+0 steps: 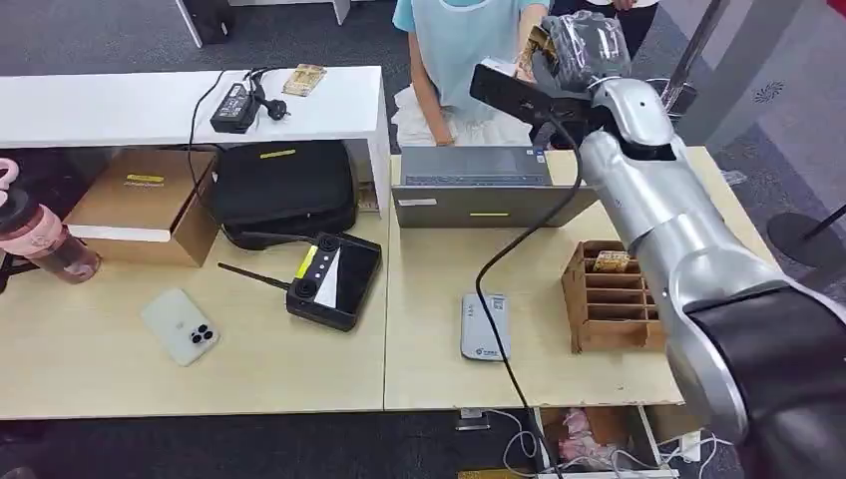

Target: Pass the card to the sensor for recognition and then transmit it.

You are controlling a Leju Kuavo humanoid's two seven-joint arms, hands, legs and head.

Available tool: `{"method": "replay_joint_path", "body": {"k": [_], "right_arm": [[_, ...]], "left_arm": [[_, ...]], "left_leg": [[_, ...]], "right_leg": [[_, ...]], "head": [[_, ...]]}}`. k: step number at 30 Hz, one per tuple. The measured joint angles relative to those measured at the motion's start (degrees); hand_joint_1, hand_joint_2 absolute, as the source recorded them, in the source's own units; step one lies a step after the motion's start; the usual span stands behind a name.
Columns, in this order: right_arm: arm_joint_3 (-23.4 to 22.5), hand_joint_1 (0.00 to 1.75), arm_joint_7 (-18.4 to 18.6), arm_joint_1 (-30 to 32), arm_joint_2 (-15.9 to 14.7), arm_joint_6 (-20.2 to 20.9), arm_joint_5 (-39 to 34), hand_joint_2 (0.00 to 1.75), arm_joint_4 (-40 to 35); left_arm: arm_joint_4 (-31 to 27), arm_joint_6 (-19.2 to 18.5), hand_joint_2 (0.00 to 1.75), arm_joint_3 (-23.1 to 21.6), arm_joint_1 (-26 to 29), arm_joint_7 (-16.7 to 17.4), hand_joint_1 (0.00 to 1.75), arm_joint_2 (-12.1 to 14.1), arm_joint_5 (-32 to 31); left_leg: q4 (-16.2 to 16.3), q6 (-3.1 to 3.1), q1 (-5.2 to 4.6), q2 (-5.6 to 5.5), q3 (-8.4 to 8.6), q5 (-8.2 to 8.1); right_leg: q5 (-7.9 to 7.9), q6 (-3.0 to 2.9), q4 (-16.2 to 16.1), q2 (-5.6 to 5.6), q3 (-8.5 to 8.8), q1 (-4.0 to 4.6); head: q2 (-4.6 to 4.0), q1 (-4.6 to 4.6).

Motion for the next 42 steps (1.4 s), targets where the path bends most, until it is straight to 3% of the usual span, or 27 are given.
{"method": "replay_joint_path", "body": {"k": [9, 23, 27, 28, 29, 30, 31, 32, 33, 42], "right_arm": [[0.0, 1.75, 2.4, -0.5, 2.9, 1.4, 1.6, 1.75, 2.4], [-0.1, 1.71, 3.8, -0.6, 2.9, 2.2, 3.9, 1.75, 4.3], [-0.1, 1.50, 4.2, -0.6, 2.8, 2.4, 4.5, 1.75, 4.6], [-0.1, 1.38, 4.2, -0.6, 2.8, 2.4, 4.5, 1.75, 4.7], [-0.1, 1.38, 4.3, -0.6, 2.8, 2.4, 4.5, 1.75, 4.7], [-0.1, 1.26, 4.3, -0.6, 2.8, 2.4, 4.5, 1.75, 4.7], [-0.1, 1.05, 4.3, -0.6, 2.8, 2.4, 4.5, 1.75, 4.8], [-0.1, 0.72, 4.3, -0.6, 2.8, 2.4, 4.5, 1.75, 4.8], [-0.1, 0.05, 4.3, -0.6, 2.8, 2.3, 4.7, 1.75, 4.8], [-1.2, 0.00, 4.3, -0.6, 2.2, 2.0, 5.3, 1.75, 5.0]], "left_arm": [[0.0, 0.5, 1.75, 0.0, -0.1, 0.0, 0.00, 0.0, 0.9], [0.0, 0.1, 1.75, 0.0, -0.1, 0.3, 0.00, 0.0, 0.8], [0.0, 0.1, 1.75, 0.0, -0.1, 0.3, 0.00, 0.1, 0.9], [0.0, 0.1, 1.75, 0.0, -0.1, 0.3, 0.00, 0.1, 0.9], [0.0, 0.1, 1.75, 0.0, -0.1, 0.3, 0.00, 0.1, 0.9], [0.0, 0.1, 1.75, 0.0, -0.2, 0.3, 0.00, 0.1, 0.9], [0.0, 0.1, 1.75, 0.0, -0.2, 0.3, 0.00, 0.1, 0.9], [0.0, 0.1, 1.75, 0.0, -0.1, 0.3, 0.00, 0.1, 0.9], [0.0, 0.1, 1.75, 0.0, -0.2, 0.3, 0.00, 0.1, 0.8], [0.0, 0.0, 1.75, 0.0, -0.1, 0.3, 0.00, 0.3, 0.5]], "left_leg": [[0.0, 0.00, 0.00, 0.00, -0.01, 0.00], [0.0, 0.00, 0.00, 0.02, 0.02, 0.00], [0.0, 0.00, 0.00, 0.02, 0.01, 0.00], [0.0, 0.00, 0.00, 0.02, 0.02, 0.00], [0.0, 0.00, 0.00, 0.02, 0.01, 0.00], [0.0, 0.00, -0.01, 0.02, 0.02, 0.00], [0.0, 0.00, -0.01, 0.02, 0.02, 0.00], [0.0, 0.00, -0.01, 0.02, 0.02, 0.00], [0.0, 0.00, 0.00, 0.02, 0.02, 0.00], [0.0, 0.00, 0.00, 0.02, 0.01, 0.00]], "right_leg": [[0.00, 0.00, 0.0, 0.00, 0.00, 0.00], [0.00, 0.00, 0.0, 0.02, -0.02, 0.00], [0.00, 0.00, 0.0, 0.02, -0.02, 0.00], [0.00, 0.00, 0.0, 0.02, -0.02, 0.00], [0.00, 0.00, 0.0, 0.02, -0.02, 0.00], [0.00, 0.00, 0.0, 0.02, -0.02, 0.00], [0.00, 0.00, 0.0, 0.02, -0.02, 0.00], [0.00, 0.00, 0.0, 0.02, -0.02, 0.00], [0.00, 0.00, 0.0, 0.02, -0.02, 0.00], [0.00, 0.00, 0.0, 0.02, -0.03, 0.00]], "head": [[0.00, 0.00], [0.00, 0.00], [0.00, 0.00], [0.00, 0.00], [0.00, 0.00], [0.00, 0.00], [0.00, 0.00], [0.00, 0.00], [0.00, 0.00], [0.00, 0.00]]}}
